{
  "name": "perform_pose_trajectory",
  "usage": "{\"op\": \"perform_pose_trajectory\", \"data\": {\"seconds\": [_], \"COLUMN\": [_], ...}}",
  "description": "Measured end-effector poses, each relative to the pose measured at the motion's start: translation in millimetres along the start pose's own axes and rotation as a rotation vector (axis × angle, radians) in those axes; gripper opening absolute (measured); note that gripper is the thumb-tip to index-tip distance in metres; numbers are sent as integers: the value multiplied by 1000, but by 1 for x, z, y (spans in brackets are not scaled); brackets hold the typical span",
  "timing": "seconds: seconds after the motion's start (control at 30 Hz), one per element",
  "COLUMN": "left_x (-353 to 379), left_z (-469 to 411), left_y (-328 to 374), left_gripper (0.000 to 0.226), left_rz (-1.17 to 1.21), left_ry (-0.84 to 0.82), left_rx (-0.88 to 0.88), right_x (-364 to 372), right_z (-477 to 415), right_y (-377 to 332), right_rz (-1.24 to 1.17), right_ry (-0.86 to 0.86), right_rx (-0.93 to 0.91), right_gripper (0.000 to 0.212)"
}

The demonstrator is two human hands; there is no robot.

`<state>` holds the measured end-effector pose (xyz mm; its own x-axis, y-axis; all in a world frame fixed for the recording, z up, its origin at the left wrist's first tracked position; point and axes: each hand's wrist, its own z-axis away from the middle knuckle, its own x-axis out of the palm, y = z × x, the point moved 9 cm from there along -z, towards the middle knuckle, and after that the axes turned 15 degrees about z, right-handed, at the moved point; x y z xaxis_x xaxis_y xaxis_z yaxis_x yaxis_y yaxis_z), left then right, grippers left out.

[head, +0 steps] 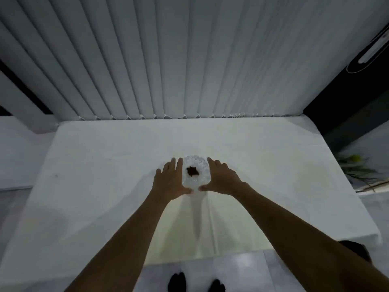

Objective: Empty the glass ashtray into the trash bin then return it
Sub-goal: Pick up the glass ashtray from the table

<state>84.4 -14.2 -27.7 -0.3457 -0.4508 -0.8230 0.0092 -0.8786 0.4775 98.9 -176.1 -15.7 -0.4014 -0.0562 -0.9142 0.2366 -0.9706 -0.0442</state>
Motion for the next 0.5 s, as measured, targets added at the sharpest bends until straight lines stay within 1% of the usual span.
{"op": "perform_pose_trajectory", "data": {"seconds": [0.03, 0.1, 0.17, 0.37, 0.5], "left_x": [7, 17, 23, 29, 33], "left_z": [-7, -21, -34, -55, -61], "left_y": [-3, -10, -13, -9, -5], "left_gripper": [131, 134, 134, 133, 135], "left_rz": [-1, 27, 52, 65, 102], "left_ry": [-23, -9, 12, 12, -31], "left_rx": [-14, -24, 3, 73, 111], "right_x": [5, 13, 19, 29, 30], "right_z": [-7, -17, -26, -38, -43], "right_y": [2, 7, 8, 6, 5], "right_rz": [-3, -9, 2, 3, -12], "right_ry": [-16, -27, -27, 3, 31], "right_rx": [7, 20, 6, -49, -51], "right_gripper": [114, 122, 125, 118, 116]}}
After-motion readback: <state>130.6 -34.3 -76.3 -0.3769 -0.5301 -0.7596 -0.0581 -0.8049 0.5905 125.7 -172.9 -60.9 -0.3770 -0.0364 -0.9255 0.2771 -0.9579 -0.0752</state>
